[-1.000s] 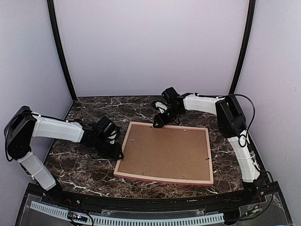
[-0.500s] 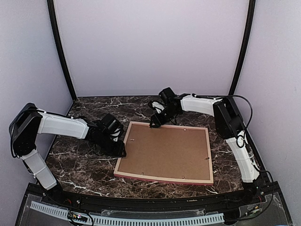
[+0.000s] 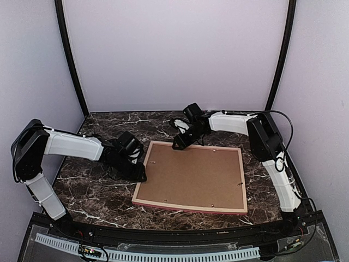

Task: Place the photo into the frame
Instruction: Rotate the photo frame at the center of the board.

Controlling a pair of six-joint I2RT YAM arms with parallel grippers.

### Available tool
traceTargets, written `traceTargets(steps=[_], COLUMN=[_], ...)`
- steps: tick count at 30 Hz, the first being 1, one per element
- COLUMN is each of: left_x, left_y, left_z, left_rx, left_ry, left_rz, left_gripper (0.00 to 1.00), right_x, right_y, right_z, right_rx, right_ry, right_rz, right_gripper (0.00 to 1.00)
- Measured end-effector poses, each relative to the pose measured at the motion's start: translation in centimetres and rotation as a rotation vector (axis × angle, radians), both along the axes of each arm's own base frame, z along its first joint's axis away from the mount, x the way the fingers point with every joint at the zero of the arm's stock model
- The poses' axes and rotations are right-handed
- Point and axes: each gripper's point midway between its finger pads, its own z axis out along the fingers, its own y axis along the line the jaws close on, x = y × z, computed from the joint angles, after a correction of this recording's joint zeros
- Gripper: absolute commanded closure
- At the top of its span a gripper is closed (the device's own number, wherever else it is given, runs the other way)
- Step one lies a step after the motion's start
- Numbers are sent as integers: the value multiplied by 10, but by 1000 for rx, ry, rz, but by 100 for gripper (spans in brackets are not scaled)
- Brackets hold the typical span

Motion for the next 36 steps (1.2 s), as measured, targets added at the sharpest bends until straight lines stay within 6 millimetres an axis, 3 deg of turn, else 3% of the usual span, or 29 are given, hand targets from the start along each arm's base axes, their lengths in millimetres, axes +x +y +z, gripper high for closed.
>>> traceTargets(steps=[17, 30, 34, 36], left_x=[4, 5, 5, 5], left_y=[0, 1, 1, 1], left_z=[1, 1, 1, 1], left_rx=[12, 17, 18, 18], left_ry=[-16, -20, -21, -21], left_rz=[-1, 2, 3, 3], left_gripper=[56, 57, 57, 57], right_x=[-2, -1, -2, -1], right_y=[0, 1, 0, -1], right_z=[2, 1, 2, 2], right_rx=[20, 26, 49, 74], right_ry=[49, 75, 104, 123], right_rz=[-75, -89, -97, -99], right_gripper=[53, 70, 68, 63])
